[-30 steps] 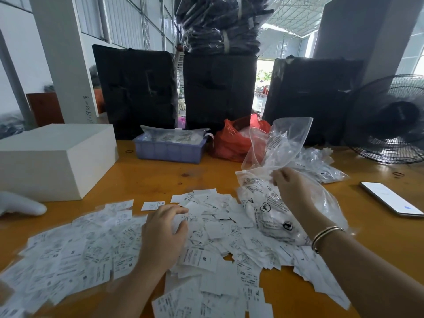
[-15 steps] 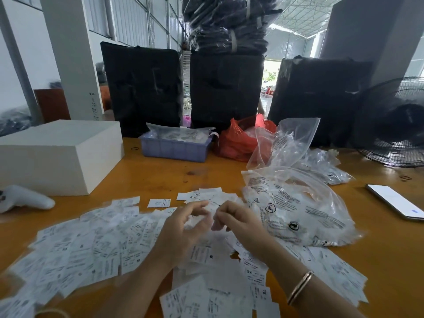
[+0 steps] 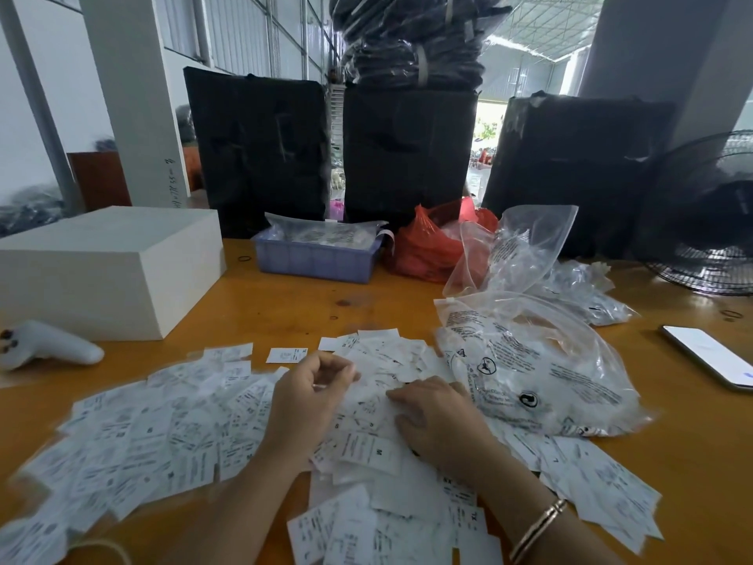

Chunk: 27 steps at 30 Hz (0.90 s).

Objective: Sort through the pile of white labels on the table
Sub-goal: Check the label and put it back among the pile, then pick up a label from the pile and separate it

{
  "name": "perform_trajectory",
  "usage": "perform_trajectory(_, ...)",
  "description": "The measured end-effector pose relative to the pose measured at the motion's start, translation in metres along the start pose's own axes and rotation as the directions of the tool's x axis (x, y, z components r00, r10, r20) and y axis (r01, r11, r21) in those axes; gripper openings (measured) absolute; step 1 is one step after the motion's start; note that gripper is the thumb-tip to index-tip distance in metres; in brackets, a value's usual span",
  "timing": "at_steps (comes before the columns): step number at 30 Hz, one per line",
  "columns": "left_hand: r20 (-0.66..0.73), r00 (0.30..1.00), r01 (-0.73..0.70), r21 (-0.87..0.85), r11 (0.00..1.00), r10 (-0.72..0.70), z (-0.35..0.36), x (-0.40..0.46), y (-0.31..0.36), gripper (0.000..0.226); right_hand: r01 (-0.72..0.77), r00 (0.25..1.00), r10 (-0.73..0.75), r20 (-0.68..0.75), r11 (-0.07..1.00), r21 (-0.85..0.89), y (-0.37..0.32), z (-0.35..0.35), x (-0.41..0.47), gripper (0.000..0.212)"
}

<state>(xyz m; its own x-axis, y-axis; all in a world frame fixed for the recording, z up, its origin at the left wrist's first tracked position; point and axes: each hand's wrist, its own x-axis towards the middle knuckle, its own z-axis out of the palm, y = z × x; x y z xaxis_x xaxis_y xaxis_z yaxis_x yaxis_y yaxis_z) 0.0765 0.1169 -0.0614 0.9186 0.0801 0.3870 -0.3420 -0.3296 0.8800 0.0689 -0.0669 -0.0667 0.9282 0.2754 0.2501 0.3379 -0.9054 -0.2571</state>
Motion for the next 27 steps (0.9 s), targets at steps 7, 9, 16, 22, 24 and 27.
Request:
perform_trajectory(7, 0.031, 0.994, 0.104, -0.136, 0.985, -0.101, -0.001, 0.001, 0.0, 0.014, 0.06, 0.998, -0.06, 0.036, 0.998, 0.016, 0.001, 0.0, -0.005, 0.046)
perform_trajectory(9, 0.045, 0.992, 0.127, -0.179, 0.976, -0.121, -0.002, 0.002, 0.001, 0.017, 0.076, 0.997, -0.076, 0.034, 0.997, -0.007, 0.001, 0.001, -0.003, 0.041)
perform_trajectory(16, 0.11, 0.983, 0.167, -0.222, 0.961, -0.146, -0.001, 0.0, 0.004, 0.016, -0.051, 0.939, 0.249, -0.238, 0.783, 0.62, 0.001, 0.002, -0.006, 0.03)
perform_trajectory(22, 0.185, 0.979, 0.129, -0.218, 0.967, -0.089, 0.002, -0.003, 0.007, 0.019, 0.029, 0.939, 0.208, -0.273, 0.745, 0.667, -0.012, -0.003, -0.01, 0.029)
perform_trajectory(24, 0.209, 0.975, 0.122, -0.215, 0.969, -0.076, 0.003, -0.004, 0.006, 0.021, 0.039, 0.971, 0.132, -0.198, 0.731, 0.682, -0.018, -0.005, -0.011, 0.023)
perform_trajectory(27, 0.232, 0.971, 0.109, -0.218, 0.97, -0.057, 0.004, -0.005, 0.004, 0.021, 0.048, 0.977, 0.104, -0.188, 0.749, 0.661, -0.02, -0.006, -0.009, 0.015)
